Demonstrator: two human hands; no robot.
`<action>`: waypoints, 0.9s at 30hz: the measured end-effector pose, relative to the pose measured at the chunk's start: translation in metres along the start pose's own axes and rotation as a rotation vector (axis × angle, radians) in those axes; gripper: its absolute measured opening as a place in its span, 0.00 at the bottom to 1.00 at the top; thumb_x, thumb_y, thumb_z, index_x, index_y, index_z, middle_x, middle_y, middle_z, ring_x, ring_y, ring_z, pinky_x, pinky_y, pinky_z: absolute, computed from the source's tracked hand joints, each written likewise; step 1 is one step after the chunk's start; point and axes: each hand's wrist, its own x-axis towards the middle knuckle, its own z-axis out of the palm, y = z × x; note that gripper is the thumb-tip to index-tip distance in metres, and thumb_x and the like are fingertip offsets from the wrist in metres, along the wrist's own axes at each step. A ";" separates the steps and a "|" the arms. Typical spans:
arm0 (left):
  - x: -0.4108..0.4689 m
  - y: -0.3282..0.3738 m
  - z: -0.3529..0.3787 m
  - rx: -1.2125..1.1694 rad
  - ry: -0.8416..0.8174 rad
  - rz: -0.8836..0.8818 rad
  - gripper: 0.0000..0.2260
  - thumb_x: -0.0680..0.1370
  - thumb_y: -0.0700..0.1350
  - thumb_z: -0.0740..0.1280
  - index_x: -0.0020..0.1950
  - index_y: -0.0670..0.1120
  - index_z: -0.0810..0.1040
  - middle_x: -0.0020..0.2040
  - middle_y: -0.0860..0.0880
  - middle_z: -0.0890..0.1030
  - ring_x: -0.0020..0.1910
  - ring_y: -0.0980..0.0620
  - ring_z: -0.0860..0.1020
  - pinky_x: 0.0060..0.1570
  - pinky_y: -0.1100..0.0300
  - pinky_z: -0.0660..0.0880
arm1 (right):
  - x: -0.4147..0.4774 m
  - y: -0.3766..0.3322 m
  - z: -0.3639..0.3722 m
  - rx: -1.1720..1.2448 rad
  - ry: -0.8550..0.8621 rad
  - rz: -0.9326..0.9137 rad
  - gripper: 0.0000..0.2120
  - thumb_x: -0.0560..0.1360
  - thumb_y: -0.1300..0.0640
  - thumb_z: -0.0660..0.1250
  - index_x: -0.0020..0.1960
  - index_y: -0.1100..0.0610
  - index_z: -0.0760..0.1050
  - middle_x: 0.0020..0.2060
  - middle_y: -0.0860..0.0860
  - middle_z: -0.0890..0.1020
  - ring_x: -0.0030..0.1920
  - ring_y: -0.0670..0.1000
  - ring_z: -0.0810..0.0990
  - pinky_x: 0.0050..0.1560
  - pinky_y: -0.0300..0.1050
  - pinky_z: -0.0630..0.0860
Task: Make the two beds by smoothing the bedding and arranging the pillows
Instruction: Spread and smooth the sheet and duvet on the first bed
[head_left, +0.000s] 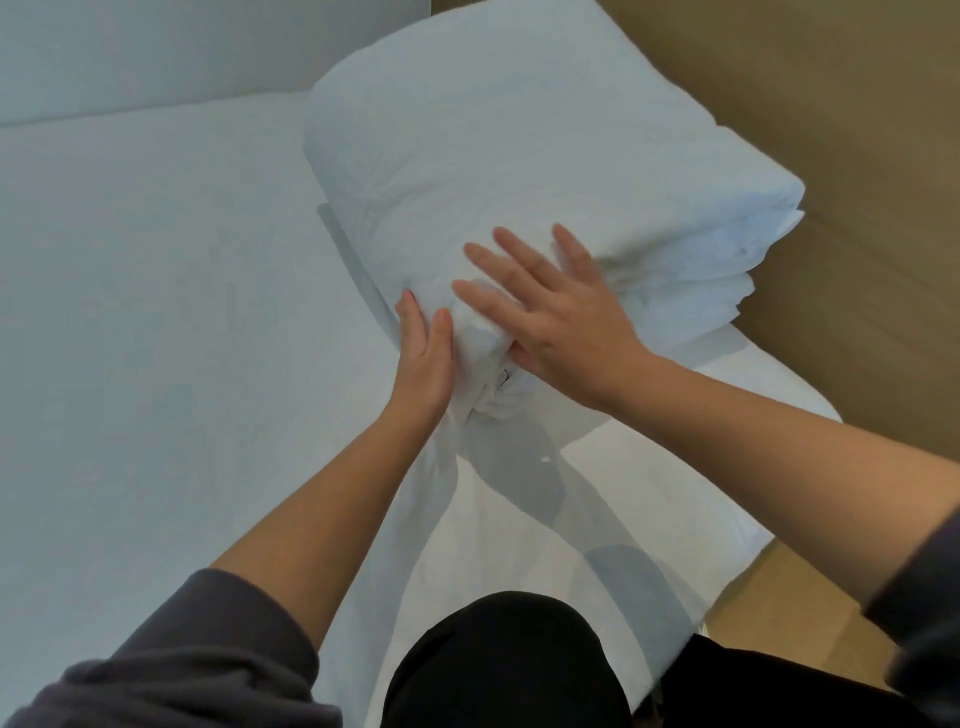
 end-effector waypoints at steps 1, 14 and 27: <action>-0.002 0.002 0.003 -0.011 0.013 0.000 0.27 0.84 0.55 0.48 0.80 0.50 0.42 0.80 0.54 0.45 0.78 0.56 0.48 0.77 0.53 0.49 | 0.007 -0.001 0.003 -0.012 -0.039 -0.020 0.28 0.72 0.60 0.68 0.72 0.53 0.70 0.73 0.55 0.69 0.73 0.58 0.67 0.68 0.64 0.63; 0.066 -0.051 0.025 -0.303 0.119 -0.136 0.44 0.62 0.83 0.49 0.75 0.66 0.57 0.78 0.53 0.60 0.77 0.52 0.58 0.75 0.46 0.56 | 0.028 0.006 -0.014 0.180 -0.354 -0.096 0.30 0.73 0.50 0.65 0.75 0.50 0.65 0.76 0.54 0.64 0.76 0.59 0.60 0.72 0.65 0.56; 0.124 -0.003 -0.001 -0.330 0.263 -0.020 0.47 0.66 0.79 0.50 0.80 0.57 0.47 0.80 0.54 0.52 0.78 0.55 0.53 0.77 0.48 0.50 | 0.112 0.090 0.045 0.414 -0.488 0.288 0.32 0.77 0.30 0.43 0.78 0.37 0.41 0.78 0.44 0.38 0.78 0.54 0.36 0.73 0.67 0.37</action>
